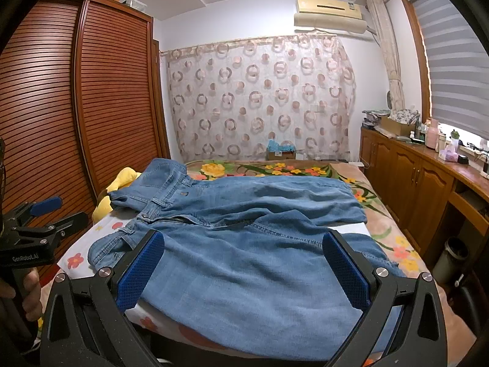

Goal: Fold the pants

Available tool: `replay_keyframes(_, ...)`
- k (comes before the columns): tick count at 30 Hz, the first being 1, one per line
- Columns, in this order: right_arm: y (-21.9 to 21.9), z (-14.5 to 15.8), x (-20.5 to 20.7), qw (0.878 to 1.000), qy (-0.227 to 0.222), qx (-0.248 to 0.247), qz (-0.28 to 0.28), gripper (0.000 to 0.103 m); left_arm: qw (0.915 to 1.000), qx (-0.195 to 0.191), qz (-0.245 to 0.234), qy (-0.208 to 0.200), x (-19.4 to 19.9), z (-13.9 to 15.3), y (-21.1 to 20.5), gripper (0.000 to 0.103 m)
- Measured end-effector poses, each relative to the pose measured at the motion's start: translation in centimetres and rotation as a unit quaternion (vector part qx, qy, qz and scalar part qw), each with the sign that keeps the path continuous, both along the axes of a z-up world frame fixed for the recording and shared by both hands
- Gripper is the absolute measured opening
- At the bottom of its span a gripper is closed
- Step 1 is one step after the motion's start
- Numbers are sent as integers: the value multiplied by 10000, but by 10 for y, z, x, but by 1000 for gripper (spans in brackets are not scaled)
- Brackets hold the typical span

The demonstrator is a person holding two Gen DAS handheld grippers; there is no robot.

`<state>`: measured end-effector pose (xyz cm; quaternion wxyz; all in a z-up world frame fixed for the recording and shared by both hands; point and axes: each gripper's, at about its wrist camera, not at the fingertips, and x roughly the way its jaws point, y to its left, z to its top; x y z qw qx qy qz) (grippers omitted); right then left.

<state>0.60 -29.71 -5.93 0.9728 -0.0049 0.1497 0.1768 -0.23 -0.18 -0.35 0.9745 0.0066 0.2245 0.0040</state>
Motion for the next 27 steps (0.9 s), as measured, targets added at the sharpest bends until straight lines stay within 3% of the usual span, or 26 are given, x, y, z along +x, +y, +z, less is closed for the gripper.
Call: replay_keyframes(27,1,3,-1,10000,-51,29,-7,103,10000,0,-8,-6,-1,1,-1,103)
